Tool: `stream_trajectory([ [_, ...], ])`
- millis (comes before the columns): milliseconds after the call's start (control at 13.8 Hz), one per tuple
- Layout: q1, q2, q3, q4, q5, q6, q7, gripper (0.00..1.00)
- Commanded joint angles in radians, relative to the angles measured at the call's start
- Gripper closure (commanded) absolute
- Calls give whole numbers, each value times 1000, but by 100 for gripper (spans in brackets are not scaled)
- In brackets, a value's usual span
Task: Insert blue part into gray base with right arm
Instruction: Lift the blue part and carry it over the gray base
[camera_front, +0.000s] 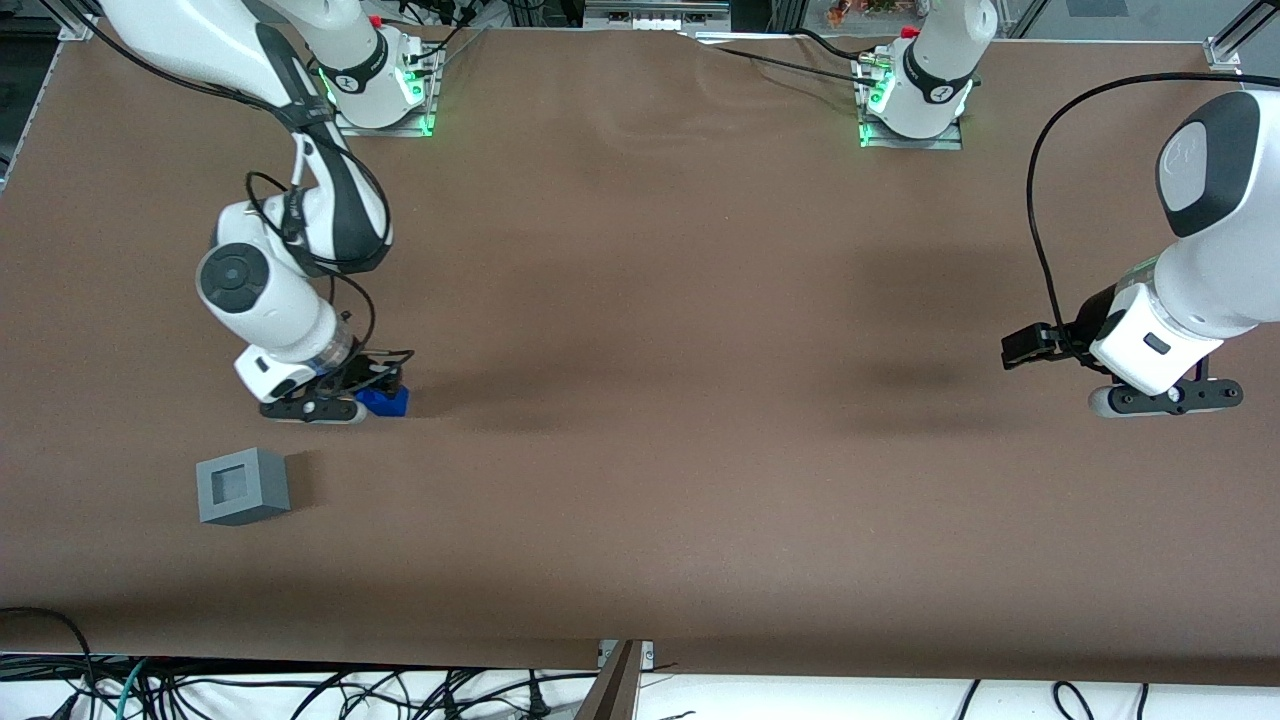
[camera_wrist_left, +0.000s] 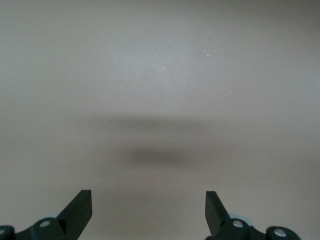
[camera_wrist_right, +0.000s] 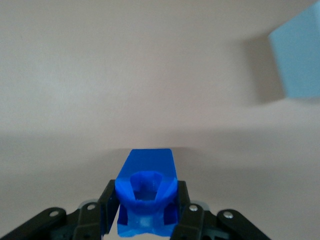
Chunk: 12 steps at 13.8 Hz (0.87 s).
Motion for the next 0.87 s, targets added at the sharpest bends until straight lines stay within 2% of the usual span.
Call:
stream_trajectory([
  [0, -17, -12, -42, 102, -2, -98, -116, 63],
  [145, -69, -6, -47, 168, 7, -153, -216, 63],
  [363, -156, 25, -47, 265, 95, -228, -394, 63],
  [798, -256, 120, -45, 345, 110, -227, -595, 63],
])
